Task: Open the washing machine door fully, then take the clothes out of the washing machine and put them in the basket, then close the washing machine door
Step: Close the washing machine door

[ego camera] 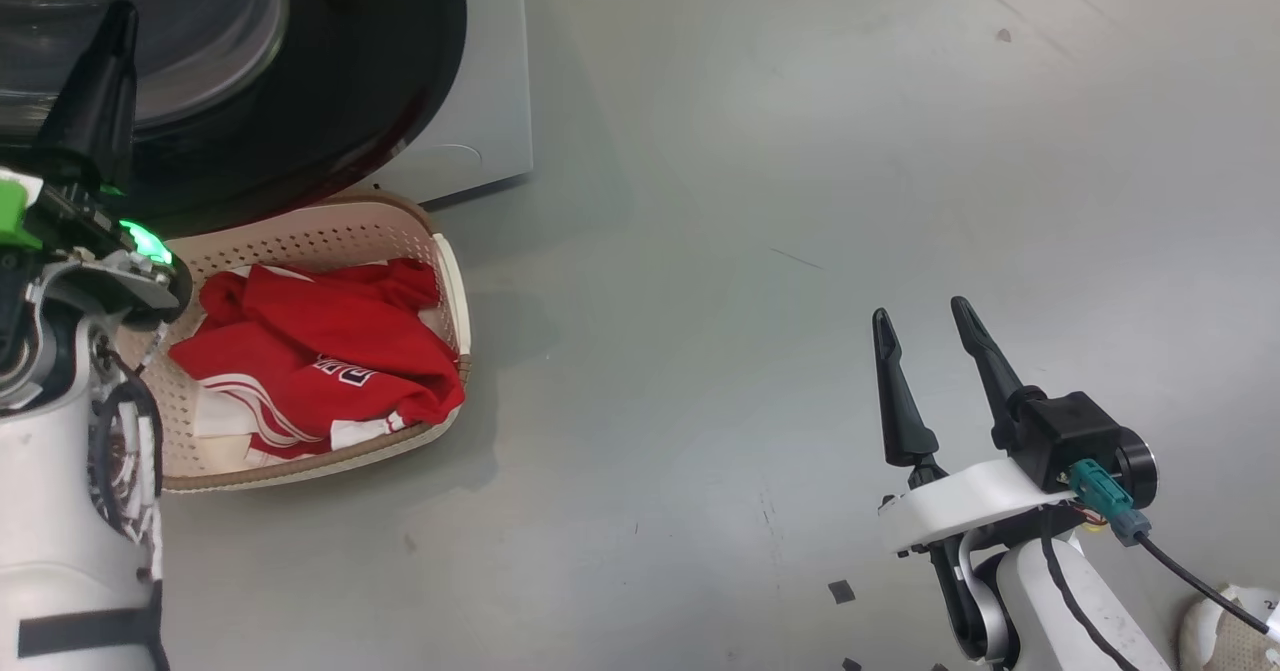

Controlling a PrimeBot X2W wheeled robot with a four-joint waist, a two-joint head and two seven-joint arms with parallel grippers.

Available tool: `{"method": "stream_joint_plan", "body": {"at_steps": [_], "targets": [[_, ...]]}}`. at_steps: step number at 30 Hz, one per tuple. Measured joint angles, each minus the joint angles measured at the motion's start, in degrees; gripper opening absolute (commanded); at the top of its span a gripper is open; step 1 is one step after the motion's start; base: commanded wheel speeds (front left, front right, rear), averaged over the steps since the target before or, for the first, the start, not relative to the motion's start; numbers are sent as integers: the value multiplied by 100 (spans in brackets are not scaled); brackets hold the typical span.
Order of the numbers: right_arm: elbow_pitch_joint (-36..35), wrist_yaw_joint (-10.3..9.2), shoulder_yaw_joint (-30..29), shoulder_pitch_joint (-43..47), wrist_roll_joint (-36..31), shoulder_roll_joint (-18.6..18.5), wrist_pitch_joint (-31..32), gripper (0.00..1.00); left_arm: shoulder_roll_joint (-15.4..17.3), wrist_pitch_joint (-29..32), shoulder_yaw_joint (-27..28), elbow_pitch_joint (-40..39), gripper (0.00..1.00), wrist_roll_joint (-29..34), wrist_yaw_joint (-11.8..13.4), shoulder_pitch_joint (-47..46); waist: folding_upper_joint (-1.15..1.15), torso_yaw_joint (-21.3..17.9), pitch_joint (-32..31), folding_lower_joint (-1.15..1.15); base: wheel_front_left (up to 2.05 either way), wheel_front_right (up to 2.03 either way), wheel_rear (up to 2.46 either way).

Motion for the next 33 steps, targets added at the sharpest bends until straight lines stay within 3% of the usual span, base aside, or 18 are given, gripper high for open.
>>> {"method": "stream_joint_plan", "body": {"at_steps": [4,6,7,21,27,33], "targets": [[53,0,-19,1,0,-9,-1,100,-119,-19,144,-378,0,-60,0,460,0,182,-57,0,0,0,0],[89,1,-2,1,-1,-15,-7,100,-175,-29,229,-532,44,-62,0,736,0,268,-96,0,0,0,0],[131,7,38,1,-11,-23,-8,100,-208,-74,313,-676,99,-62,0,1020,0,345,-150,0,0,0,0],[347,7,-15,101,-54,-221,-25,100,-408,-561,403,-1459,100,226,0,2535,0,846,-686,0,0,0,0],[405,7,-67,259,-54,-322,-24,100,-372,-1076,215,-1814,100,1473,0,3081,0,1081,-953,0,0,0,0],[423,4,-119,335,-54,-369,-23,100,-41,-1514,-126,-2132,100,2702,-1,3465,0,1273,-1182,0,0,0,0]]}}
